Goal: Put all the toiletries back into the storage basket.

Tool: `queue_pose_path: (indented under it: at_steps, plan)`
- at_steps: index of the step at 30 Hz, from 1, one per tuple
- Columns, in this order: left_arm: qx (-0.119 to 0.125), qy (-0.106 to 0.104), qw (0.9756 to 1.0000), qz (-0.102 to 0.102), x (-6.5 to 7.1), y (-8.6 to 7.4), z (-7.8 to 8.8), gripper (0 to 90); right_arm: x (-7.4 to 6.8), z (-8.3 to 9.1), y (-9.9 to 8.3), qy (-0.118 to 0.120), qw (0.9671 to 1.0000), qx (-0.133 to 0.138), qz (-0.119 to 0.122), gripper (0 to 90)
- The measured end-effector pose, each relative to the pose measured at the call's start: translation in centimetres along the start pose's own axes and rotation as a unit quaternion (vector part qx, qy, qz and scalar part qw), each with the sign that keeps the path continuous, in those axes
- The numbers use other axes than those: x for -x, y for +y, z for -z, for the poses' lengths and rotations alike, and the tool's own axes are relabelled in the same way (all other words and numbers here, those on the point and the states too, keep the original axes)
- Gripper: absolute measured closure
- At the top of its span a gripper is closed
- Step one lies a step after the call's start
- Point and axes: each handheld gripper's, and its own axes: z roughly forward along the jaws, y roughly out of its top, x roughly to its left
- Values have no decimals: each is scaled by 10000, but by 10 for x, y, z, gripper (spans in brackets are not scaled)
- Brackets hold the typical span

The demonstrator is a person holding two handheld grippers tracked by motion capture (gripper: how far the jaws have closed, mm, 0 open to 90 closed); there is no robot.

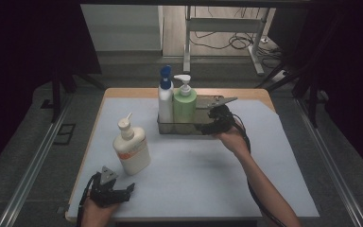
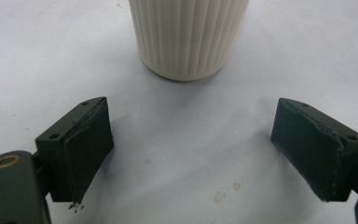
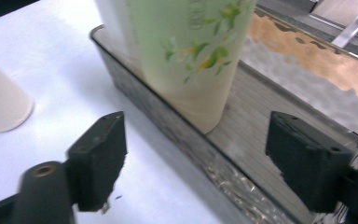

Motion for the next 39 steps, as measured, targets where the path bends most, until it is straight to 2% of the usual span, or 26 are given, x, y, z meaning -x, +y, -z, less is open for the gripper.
queue_pose_path:
  at_steps: [5,9,15,18,23,36,39]
  plan:
    - [-5,-2,10000,0,0,0,0,121,-6,11,-5,-22,9999,-2,108,140]
    - [-11,-3,10000,4,0,0,0,122,-11,21,-11,28,9996,-13,286,127]
    - [-15,-3,10000,3,0,0,0,122,-17,31,-22,174,9988,-4,462,50]
    - [-17,-4,10000,2,0,0,0,122,-18,36,-29,186,9989,68,428,25]
    - [-21,-6,10000,3,0,1,0,122,-22,43,-40,315,9984,-31,460,3]
    - [-26,-9,10000,-8,0,1,0,123,-23,66,-74,163,9981,-72,594,0]
    - [-27,-9,10000,-10,0,1,0,123,-23,71,-83,144,9984,-34,540,0]
